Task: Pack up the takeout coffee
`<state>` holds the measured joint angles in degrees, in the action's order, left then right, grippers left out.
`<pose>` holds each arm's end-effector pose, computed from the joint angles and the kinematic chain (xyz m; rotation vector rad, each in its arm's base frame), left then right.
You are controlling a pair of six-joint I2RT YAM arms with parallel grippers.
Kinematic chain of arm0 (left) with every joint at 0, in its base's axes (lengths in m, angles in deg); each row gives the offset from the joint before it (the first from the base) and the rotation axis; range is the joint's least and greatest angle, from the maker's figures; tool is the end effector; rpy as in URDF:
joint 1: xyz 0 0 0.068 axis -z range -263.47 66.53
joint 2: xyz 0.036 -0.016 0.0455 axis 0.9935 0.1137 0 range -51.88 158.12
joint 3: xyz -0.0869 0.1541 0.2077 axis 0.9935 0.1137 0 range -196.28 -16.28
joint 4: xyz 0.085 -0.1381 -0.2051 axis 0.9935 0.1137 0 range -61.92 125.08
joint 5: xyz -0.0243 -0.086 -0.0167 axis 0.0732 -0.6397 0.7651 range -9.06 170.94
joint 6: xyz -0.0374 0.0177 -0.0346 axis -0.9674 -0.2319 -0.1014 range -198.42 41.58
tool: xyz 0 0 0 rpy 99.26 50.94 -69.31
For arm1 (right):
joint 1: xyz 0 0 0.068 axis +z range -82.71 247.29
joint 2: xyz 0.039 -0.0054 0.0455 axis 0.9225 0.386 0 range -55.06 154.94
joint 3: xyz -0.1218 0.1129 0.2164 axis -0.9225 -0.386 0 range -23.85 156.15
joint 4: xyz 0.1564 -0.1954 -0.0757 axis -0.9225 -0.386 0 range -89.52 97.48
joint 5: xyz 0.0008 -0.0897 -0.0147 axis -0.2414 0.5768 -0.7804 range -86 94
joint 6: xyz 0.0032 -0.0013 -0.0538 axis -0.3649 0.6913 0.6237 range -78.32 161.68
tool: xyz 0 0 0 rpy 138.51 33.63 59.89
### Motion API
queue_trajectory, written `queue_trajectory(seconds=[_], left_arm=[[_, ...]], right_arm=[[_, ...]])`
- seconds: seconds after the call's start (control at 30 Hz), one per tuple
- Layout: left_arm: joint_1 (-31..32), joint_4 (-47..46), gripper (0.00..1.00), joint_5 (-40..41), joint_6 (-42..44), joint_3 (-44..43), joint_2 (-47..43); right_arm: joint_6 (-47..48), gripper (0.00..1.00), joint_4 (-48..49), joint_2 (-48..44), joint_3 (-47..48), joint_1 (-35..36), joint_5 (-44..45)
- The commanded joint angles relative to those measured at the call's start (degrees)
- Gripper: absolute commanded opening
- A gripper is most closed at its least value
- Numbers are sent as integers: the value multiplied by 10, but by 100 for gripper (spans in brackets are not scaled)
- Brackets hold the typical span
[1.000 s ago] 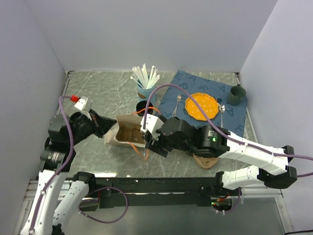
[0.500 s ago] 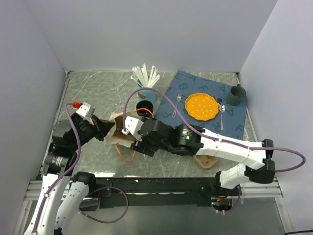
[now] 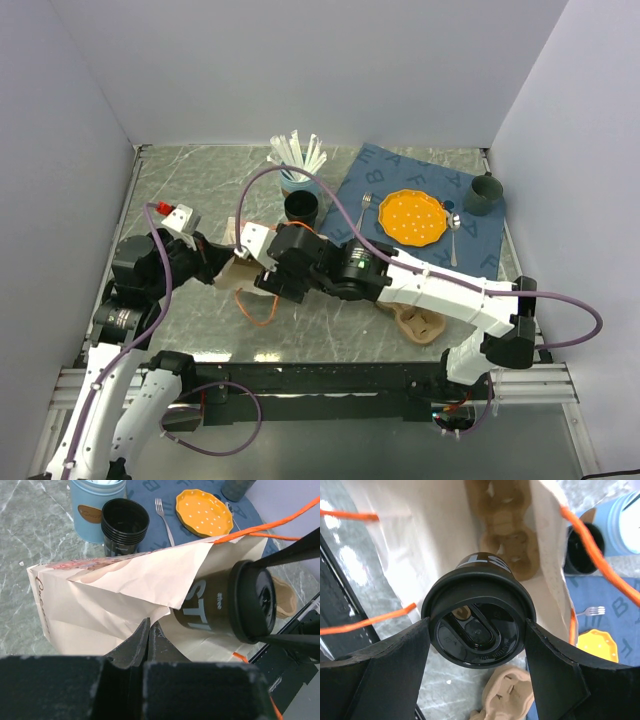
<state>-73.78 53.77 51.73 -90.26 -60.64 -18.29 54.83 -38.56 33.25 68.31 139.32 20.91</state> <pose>0.1262 -0.0392 0.3372 0.3308 1.8290 -0.7282 0.1125 0.3134 0.3810 -1.4273 1.7739 0.2007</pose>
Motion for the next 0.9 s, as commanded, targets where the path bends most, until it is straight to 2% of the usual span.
queue_trajectory(seconds=[0.0,0.37,0.63,0.87], left_arm=[[3,-13,1,-6,-4,-25,10],[3,-11,1,-41,4,-20,6],[3,-34,1,-63,-6,-7,3],[3,-70,1,-119,-36,6,-2]], right_arm=[[-5,50,17,-10,46,-1,-6],[13,50,87,-2,0,-18,7],[96,50,190,-24,-110,-20,15],[149,50,220,-62,-173,-23,-1]])
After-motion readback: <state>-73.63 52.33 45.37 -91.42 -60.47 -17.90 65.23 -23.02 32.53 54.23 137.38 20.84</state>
